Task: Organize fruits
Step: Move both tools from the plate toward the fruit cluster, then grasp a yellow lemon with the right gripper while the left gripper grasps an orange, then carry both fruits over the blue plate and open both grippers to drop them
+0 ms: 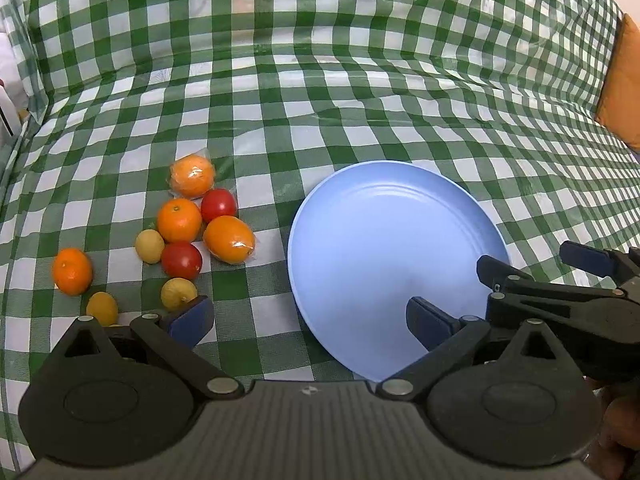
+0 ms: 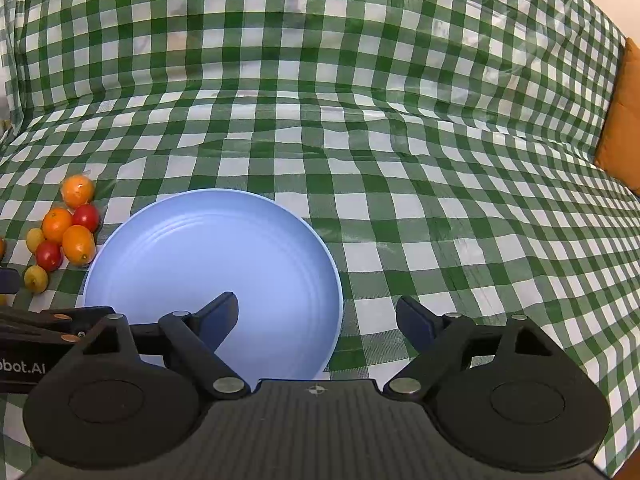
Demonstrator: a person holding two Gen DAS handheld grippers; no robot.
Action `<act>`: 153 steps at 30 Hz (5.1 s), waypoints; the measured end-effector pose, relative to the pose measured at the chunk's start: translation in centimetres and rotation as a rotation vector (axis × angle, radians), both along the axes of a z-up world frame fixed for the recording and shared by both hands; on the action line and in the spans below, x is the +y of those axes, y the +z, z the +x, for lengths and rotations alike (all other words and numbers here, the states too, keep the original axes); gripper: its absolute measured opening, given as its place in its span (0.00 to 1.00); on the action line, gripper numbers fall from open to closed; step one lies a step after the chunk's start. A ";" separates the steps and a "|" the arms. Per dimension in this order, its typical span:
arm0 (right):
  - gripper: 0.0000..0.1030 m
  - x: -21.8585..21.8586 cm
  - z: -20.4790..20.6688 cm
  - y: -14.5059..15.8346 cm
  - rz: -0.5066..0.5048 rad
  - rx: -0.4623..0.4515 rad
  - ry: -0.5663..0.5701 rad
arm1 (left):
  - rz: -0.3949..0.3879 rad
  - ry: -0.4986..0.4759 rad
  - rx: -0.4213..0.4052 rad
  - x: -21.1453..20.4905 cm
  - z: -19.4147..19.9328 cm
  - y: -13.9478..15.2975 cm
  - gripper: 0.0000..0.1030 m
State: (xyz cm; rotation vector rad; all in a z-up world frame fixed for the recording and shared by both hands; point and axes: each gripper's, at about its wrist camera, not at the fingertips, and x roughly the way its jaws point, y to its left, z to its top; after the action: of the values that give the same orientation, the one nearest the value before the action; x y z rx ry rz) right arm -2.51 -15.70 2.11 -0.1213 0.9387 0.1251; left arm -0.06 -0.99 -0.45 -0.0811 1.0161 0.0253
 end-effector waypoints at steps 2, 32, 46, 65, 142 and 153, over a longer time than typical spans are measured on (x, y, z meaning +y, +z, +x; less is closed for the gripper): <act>0.84 0.0 0.0 0.0 0.000 0.002 -0.001 | -0.002 -0.003 0.003 0.0 0.0 0.0 0.99; 0.32 1.4 1.9 0.1 0.141 -0.054 0.102 | -0.009 0.101 -0.053 5.7 0.1 1.0 0.40; 0.32 11.6 0.2 -0.1 0.290 -0.062 0.381 | -0.012 0.429 -0.006 16.3 0.6 1.0 0.56; 0.39 16.2 0.9 -4.2 0.235 0.049 0.381 | 0.024 0.401 0.053 17.5 1.0 -0.6 0.67; 0.27 -3.2 5.0 -1.6 0.216 -0.117 -0.028 | -0.050 -0.107 -0.087 0.6 1.1 1.5 0.35; 0.27 -4.7 5.1 -2.0 0.215 -0.115 -0.035 | -0.015 -0.141 -0.064 -1.4 1.7 0.1 0.35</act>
State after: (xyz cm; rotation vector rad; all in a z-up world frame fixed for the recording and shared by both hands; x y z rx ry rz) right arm 2.57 -20.41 0.12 0.0861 0.8069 0.1846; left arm 1.68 -2.41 -0.35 -0.0242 0.9557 -0.1127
